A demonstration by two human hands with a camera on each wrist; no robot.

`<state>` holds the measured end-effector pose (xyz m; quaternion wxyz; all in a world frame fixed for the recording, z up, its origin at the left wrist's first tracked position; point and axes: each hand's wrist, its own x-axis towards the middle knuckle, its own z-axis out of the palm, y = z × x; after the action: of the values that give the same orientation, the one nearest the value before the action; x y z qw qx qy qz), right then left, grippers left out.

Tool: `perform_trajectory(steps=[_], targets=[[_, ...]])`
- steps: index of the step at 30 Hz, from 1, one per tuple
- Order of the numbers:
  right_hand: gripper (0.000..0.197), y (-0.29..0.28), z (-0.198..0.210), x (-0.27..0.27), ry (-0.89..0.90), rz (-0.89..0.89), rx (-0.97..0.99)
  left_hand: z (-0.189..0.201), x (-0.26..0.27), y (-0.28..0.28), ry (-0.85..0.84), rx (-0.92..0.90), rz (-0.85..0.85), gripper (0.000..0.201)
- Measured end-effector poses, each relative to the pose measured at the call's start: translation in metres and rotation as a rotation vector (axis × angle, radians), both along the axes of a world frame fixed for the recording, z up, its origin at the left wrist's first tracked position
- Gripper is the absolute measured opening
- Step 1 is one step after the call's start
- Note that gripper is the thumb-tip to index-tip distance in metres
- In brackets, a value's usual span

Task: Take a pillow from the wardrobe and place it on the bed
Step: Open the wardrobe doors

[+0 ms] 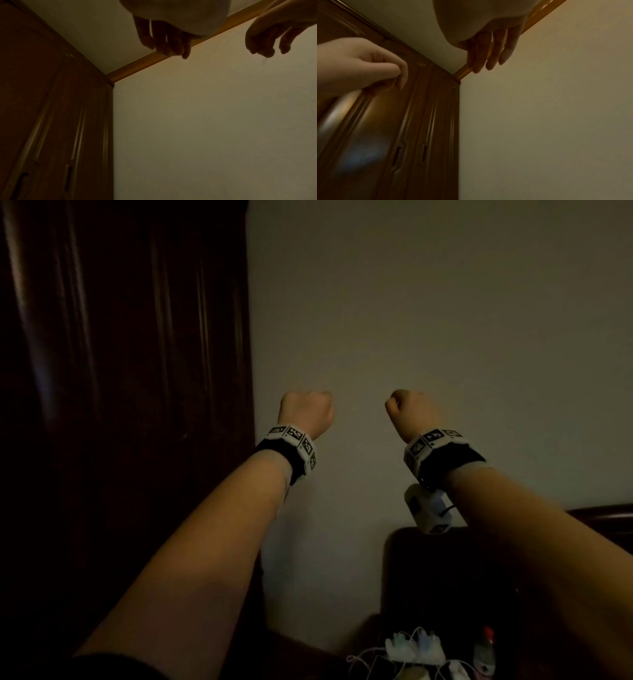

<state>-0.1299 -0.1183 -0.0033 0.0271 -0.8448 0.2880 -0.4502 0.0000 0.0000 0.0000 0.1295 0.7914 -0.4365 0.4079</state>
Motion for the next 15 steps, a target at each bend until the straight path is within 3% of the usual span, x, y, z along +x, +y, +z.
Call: perform_trajectory(steps=[8, 15], targets=[[0.031, 0.059, -0.006, 0.069, 0.013, 0.217, 0.04, -0.012, 0.046, 0.078, -0.049, 0.036, 0.161, 0.031], [0.026, 0.164, -0.039, 0.171, 0.056, 0.584, 0.22, -0.045, 0.094, 0.195, 0.106, -0.019, 0.353, 0.028]])
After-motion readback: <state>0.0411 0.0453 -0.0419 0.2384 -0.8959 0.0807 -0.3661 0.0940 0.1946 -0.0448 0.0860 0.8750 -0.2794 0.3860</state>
